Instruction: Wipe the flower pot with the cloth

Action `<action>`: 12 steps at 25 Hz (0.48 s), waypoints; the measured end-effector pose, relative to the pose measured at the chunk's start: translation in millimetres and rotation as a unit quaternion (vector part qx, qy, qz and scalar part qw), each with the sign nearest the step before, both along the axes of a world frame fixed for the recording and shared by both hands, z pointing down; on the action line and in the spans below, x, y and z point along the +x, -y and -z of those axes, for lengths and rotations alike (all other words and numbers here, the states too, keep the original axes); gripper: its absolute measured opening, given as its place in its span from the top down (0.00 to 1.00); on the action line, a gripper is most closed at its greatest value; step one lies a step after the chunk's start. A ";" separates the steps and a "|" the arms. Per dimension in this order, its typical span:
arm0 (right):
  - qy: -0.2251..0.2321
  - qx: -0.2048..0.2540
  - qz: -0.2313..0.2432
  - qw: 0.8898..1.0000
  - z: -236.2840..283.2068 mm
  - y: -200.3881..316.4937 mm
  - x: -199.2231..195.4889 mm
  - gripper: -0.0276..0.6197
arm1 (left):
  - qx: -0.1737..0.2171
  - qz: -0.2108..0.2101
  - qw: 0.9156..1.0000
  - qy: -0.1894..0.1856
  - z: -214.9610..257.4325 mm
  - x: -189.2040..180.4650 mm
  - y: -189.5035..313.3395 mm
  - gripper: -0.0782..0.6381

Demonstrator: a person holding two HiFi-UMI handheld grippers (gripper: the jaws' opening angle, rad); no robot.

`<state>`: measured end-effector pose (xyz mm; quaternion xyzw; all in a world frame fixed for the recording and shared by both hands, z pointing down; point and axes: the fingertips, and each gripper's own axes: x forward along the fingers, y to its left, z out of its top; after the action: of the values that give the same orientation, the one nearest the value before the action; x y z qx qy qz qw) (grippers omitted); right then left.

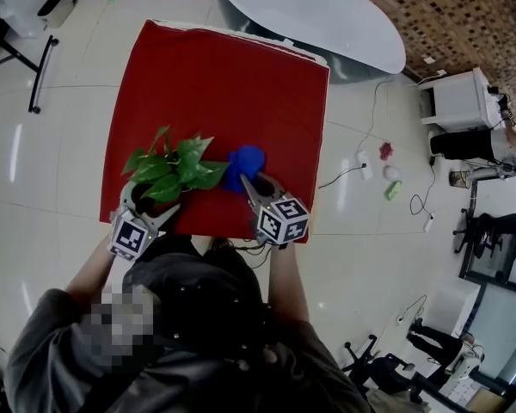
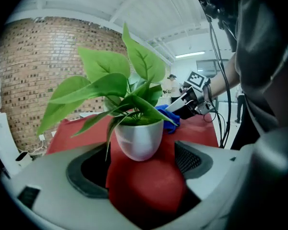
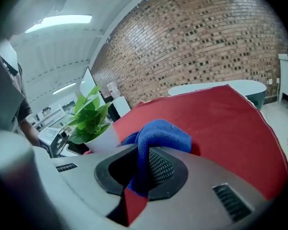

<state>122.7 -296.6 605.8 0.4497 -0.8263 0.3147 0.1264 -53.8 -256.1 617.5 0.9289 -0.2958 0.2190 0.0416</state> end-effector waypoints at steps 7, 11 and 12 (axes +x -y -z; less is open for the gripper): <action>0.017 0.045 -0.035 0.998 27.1 -69.4 42.4 0.86 | 0.005 0.097 0.995 -0.025 18.1 -16.0 -66.1 0.29; 0.022 0.093 -0.037 0.995 63.8 -136.1 64.0 0.86 | 0.046 0.121 0.990 -0.058 62.9 4.2 -121.6 0.30; 0.020 0.107 -0.035 0.993 74.0 -155.8 68.6 0.86 | 0.054 0.128 0.987 -0.075 76.2 10.8 -137.1 0.32</action>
<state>191.3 -140.7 531.8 0.4827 -0.8414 0.2377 0.0498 -43.0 -119.0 541.3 0.8980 -0.4196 0.1254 0.0414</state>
